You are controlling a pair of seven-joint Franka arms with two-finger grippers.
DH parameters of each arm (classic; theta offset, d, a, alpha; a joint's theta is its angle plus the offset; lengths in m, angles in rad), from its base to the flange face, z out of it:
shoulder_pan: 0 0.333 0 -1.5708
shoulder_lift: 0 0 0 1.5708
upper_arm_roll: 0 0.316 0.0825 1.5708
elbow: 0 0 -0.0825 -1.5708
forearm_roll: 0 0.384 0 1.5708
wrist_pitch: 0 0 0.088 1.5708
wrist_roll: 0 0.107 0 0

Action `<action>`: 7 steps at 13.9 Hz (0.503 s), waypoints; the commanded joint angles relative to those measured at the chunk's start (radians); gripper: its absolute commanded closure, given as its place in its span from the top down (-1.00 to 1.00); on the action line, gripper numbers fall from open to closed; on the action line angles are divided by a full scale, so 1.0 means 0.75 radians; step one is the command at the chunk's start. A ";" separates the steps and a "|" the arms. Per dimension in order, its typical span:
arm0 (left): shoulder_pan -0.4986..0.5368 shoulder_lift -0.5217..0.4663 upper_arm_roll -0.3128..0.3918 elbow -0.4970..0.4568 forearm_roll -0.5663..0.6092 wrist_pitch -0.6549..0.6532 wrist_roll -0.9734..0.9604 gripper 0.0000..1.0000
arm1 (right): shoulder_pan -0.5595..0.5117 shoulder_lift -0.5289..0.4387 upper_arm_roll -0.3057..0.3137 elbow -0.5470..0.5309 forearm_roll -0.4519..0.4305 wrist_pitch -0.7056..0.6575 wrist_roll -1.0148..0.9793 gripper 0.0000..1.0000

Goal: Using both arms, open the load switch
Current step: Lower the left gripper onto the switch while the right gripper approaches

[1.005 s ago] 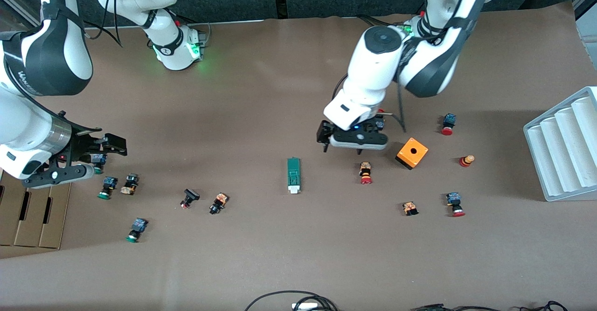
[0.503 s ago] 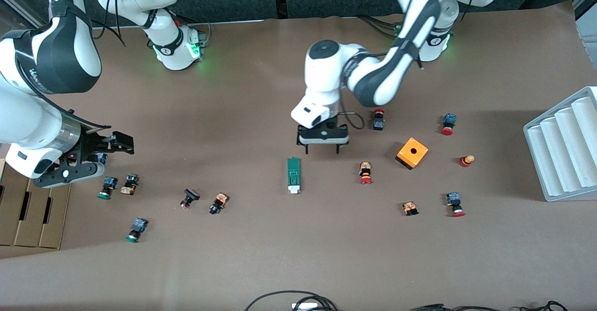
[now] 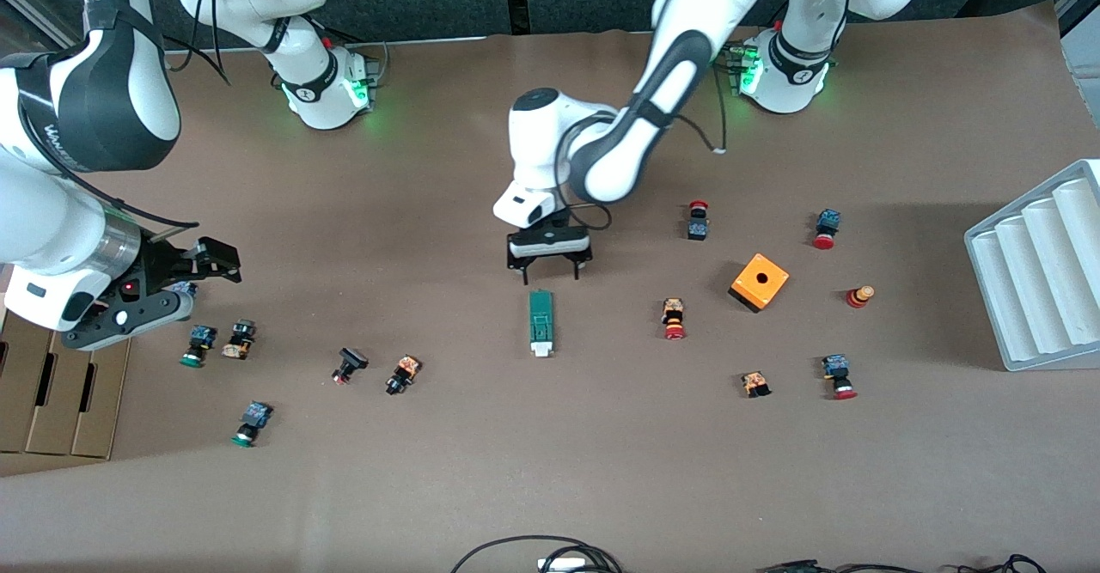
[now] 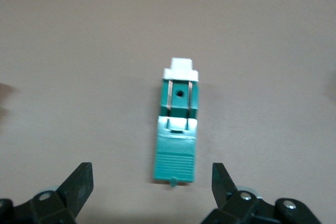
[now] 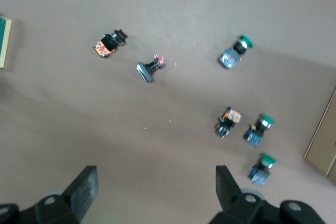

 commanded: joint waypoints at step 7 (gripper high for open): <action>-0.305 0.154 0.298 0.135 0.149 -0.002 -0.318 1.00 | 0.085 0.033 0.008 0.028 0.038 0.145 -0.256 1.00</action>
